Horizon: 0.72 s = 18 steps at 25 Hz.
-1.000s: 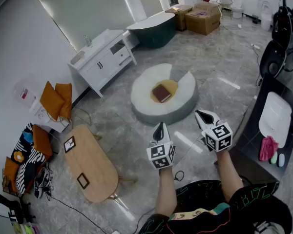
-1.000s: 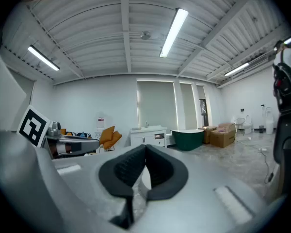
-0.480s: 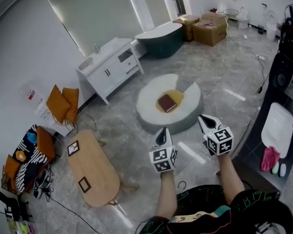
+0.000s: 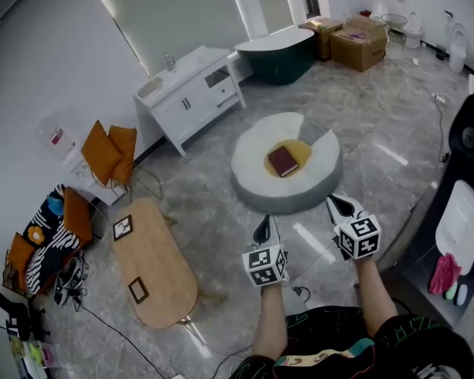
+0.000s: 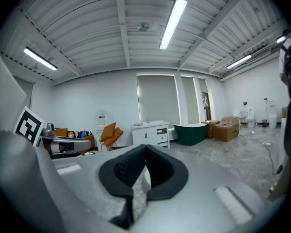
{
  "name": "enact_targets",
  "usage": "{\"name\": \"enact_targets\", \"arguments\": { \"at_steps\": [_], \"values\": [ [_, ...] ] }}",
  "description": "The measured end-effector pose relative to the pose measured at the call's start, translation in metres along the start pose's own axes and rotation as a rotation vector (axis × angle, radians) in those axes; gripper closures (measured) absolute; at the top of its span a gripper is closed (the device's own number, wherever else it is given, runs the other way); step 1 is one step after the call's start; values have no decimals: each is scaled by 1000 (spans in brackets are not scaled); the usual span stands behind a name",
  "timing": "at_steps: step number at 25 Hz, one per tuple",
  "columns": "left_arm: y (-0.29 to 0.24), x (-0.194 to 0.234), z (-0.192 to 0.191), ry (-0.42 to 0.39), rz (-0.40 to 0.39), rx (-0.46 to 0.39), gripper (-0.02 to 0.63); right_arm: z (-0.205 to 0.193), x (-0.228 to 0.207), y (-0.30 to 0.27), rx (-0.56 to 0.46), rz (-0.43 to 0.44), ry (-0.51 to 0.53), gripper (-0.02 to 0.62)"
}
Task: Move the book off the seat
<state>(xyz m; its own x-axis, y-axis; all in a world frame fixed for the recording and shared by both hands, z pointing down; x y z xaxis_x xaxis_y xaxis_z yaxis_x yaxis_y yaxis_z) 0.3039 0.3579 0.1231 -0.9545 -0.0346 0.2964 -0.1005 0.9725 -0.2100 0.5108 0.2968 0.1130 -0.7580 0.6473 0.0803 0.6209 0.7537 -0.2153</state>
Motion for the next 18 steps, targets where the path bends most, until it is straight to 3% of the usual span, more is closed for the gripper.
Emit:
{"name": "enact_targets", "arguments": {
  "at_steps": [12, 18],
  "values": [
    [-141, 71, -2, 40, -53, 123, 595, -19, -32, -142, 102, -43, -47, 592],
    [-235, 114, 25, 42, -108, 175, 595, -8, -55, -232, 137, -97, -76, 592]
  ]
}}
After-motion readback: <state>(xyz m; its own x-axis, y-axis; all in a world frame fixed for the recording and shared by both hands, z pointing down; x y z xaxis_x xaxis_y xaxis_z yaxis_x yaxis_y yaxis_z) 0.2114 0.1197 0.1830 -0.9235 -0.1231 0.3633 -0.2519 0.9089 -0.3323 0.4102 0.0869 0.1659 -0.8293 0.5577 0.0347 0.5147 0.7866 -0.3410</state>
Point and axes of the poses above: the fingertips, and each gripper's own axes: y backward along the fingers, x to its left, z out of its top, the point moved 4 cm from there along y, backward along the fingers, and after that the axes turned 11 degrees about y, right-handed, at the moved point
